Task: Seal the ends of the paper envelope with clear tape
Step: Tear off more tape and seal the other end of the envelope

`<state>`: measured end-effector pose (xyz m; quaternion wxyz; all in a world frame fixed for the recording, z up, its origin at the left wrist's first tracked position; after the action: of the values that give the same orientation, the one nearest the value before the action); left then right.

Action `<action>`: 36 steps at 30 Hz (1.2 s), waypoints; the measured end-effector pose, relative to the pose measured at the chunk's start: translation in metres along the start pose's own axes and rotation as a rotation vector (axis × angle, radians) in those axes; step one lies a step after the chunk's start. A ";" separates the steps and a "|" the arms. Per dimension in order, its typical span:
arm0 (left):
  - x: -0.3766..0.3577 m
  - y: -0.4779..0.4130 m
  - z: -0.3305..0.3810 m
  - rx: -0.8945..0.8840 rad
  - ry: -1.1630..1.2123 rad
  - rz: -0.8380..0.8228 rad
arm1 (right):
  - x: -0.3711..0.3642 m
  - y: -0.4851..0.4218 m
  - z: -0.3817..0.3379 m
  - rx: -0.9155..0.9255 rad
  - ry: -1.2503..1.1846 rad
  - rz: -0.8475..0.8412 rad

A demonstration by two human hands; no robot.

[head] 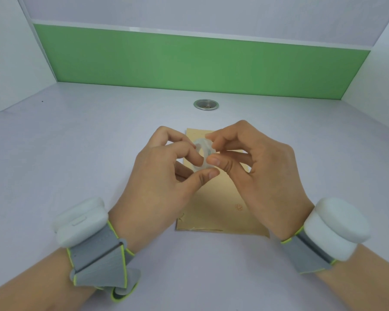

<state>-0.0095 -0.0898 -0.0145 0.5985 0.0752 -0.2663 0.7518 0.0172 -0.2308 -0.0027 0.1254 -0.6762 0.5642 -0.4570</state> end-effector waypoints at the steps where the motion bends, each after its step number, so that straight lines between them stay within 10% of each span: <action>1: 0.000 0.000 0.000 0.001 -0.001 0.001 | 0.000 0.000 0.000 0.003 0.004 -0.001; 12: -0.002 -0.003 -0.002 -0.033 -0.006 -0.079 | 0.004 -0.002 0.006 -0.113 -0.171 -0.026; 26: 0.001 -0.010 -0.005 0.130 0.182 -0.263 | 0.004 -0.004 0.007 0.305 0.392 -0.157; 36: -0.004 -0.007 -0.012 0.097 0.105 -0.344 | -0.003 -0.002 0.006 0.341 0.335 -0.183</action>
<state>0.0002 -0.0865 -0.0241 0.7269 0.1092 -0.1816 0.6532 0.0232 -0.2298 -0.0062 0.1004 -0.6085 0.4284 -0.6604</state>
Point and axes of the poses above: each hand's wrist, its own y-axis away from the middle knuckle, its own x-axis out of the back of the hand, z = x × y, the point moved 3 cm from there along -y, towards the middle knuckle, and after that the axes turned 6 degrees about x, right-handed, at the moved point
